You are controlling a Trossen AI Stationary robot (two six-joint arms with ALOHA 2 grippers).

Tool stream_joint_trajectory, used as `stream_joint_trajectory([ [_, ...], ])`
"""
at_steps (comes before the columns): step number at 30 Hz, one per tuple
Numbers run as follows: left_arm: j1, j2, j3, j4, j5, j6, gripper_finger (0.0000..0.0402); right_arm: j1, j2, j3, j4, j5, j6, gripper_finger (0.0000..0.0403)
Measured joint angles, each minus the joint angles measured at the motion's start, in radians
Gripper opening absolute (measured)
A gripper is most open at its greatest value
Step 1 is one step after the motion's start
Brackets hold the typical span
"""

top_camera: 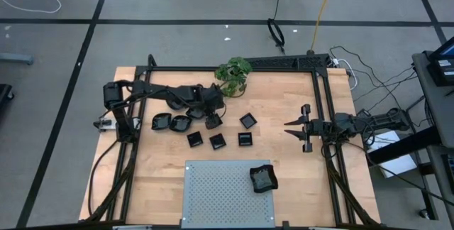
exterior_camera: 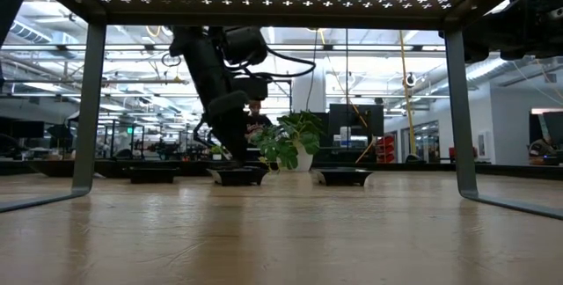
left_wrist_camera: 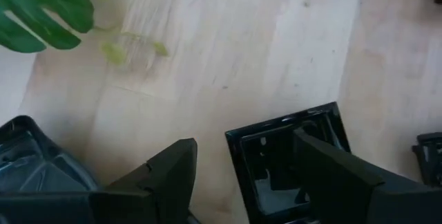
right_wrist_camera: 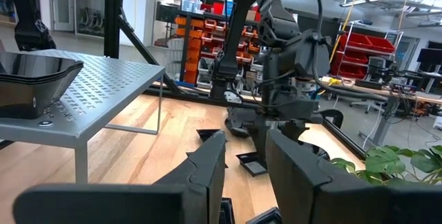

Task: Pick & Place Mini shaped plates
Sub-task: Put the square plate on the shelf

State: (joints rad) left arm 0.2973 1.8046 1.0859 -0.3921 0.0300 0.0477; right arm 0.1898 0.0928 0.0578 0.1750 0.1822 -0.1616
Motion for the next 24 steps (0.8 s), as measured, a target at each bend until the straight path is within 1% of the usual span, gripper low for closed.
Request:
stream_joint_trajectory([
  [7,-0.019,0.0,0.0,-0.006,-0.03,0.0,0.0243,0.0,0.0,0.0,0.0,0.0,0.0,0.0094],
  [15,-0.018,0.035,0.0,-0.025,-0.031,-0.006,0.0243,0.0,0.0,0.0,0.0,0.0,0.0,0.0094],
  [24,-0.024,0.036,0.0,-0.024,-0.036,-0.01,0.0243,0.0,0.0,0.0,0.001,0.0,0.0,0.0094],
])
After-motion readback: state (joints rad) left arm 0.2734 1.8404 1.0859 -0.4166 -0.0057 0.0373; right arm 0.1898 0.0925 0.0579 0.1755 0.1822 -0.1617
